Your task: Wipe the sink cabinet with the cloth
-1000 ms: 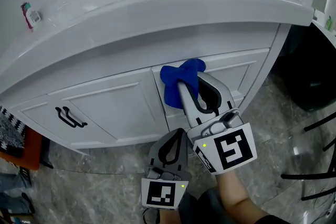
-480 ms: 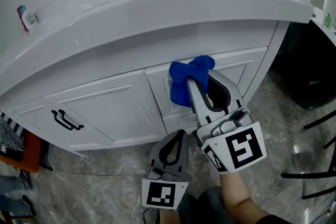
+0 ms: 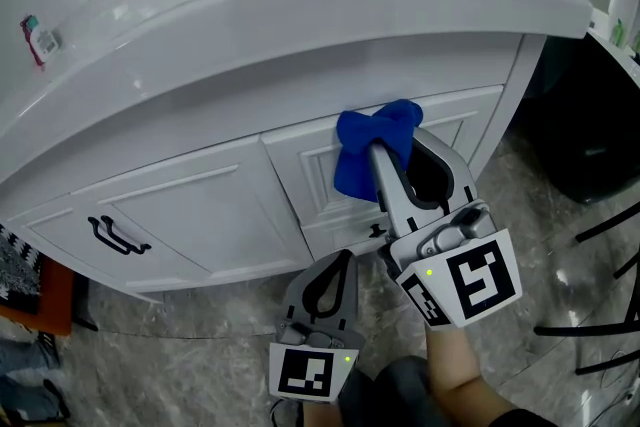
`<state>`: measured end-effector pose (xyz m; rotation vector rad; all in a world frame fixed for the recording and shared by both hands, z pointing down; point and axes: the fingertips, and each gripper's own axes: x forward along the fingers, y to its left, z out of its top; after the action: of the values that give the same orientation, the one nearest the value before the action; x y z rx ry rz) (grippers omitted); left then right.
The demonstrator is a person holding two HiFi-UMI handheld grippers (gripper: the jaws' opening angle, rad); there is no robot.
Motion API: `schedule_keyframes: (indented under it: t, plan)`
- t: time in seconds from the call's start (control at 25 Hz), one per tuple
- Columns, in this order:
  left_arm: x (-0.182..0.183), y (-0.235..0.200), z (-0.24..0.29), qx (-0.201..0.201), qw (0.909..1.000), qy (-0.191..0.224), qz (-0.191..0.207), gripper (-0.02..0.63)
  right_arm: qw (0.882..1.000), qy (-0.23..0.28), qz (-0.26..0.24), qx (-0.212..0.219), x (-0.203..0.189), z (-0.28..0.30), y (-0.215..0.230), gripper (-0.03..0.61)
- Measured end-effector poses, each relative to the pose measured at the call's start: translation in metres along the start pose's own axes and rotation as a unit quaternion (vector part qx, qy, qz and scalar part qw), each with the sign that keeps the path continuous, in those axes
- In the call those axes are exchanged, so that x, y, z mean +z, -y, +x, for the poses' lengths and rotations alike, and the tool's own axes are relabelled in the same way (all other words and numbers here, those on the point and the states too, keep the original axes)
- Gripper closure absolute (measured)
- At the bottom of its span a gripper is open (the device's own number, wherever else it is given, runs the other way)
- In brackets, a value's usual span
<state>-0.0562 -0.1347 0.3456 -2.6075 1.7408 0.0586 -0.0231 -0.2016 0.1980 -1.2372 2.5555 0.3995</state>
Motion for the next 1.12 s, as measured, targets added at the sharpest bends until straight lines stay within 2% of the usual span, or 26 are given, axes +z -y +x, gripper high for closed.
schedule_keyframes:
  t: [0.88, 1.12]
  plan:
    - [-0.016, -0.006, -0.006, 0.0, 0.9999, -0.015, 0.0, 0.609, 0.999, -0.002, -0.006, -0.046, -0.002, -0.015, 0.04, 0.52]
    - [-0.015, -0.002, -0.006, -0.008, 0.9999, -0.011, 0.001, 0.609, 0.997, -0.008, -0.012, -0.07, -0.002, -0.022, 0.058, 0.52]
